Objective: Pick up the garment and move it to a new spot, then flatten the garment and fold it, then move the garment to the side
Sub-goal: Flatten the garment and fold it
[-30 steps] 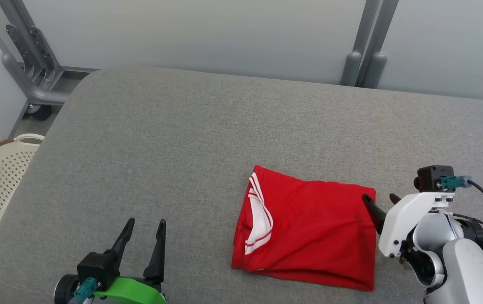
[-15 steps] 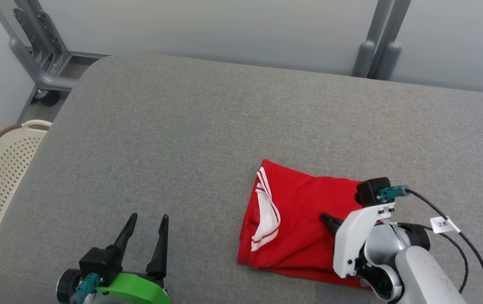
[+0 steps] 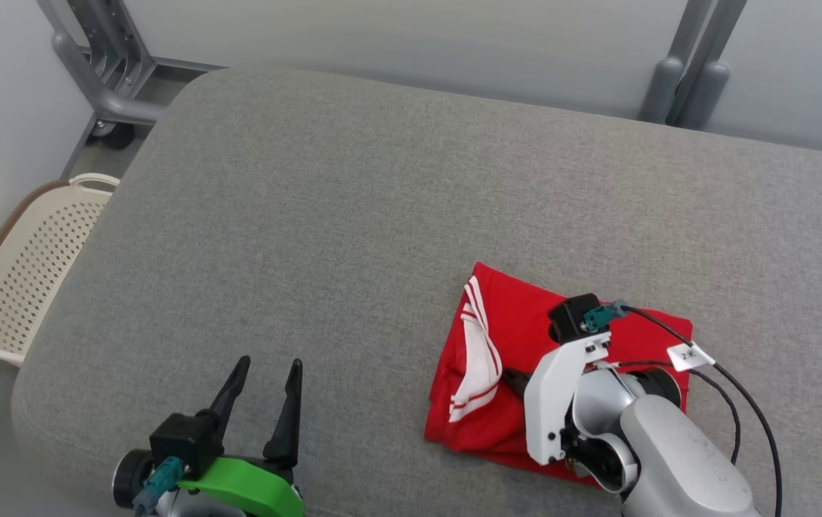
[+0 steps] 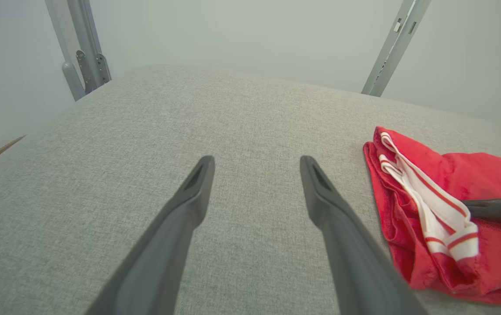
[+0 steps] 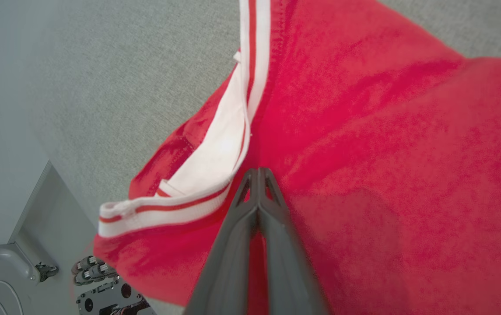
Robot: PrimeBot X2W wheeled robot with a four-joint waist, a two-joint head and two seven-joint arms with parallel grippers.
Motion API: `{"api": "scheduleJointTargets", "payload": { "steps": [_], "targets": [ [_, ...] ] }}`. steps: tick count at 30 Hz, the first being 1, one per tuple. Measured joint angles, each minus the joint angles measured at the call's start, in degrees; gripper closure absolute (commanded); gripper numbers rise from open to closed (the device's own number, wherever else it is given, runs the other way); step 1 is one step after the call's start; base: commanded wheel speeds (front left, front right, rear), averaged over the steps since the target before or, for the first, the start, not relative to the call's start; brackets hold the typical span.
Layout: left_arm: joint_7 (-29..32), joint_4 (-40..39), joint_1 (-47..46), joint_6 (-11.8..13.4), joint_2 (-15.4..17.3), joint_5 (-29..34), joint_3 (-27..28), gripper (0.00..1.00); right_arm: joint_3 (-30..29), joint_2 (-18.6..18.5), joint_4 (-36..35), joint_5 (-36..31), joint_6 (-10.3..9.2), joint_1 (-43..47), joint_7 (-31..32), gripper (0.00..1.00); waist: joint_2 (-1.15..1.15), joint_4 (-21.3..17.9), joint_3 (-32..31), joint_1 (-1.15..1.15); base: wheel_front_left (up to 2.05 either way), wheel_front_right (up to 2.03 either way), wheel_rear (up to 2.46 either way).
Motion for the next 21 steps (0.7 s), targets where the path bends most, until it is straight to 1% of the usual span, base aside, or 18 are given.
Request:
{"api": "scheduleJointTargets", "payload": {
  "steps": [7,21],
  "targets": [
    [0.0,0.3,-0.1,0.0,-0.2,-0.4,-0.7,0.0,2.5,0.0,4.3,2.2,0.0,-2.8,-1.4,1.0,0.0,1.7,0.3,0.0,0.0,0.0,0.0],
    [0.0,0.8,-0.1,0.0,-0.7,-0.7,-2.0,0.0,5.6,0.0,11.6,5.9,0.0,-7.8,-4.2,1.0,0.0,4.8,0.5,0.0,0.0,0.0,0.0]
  ]
}}
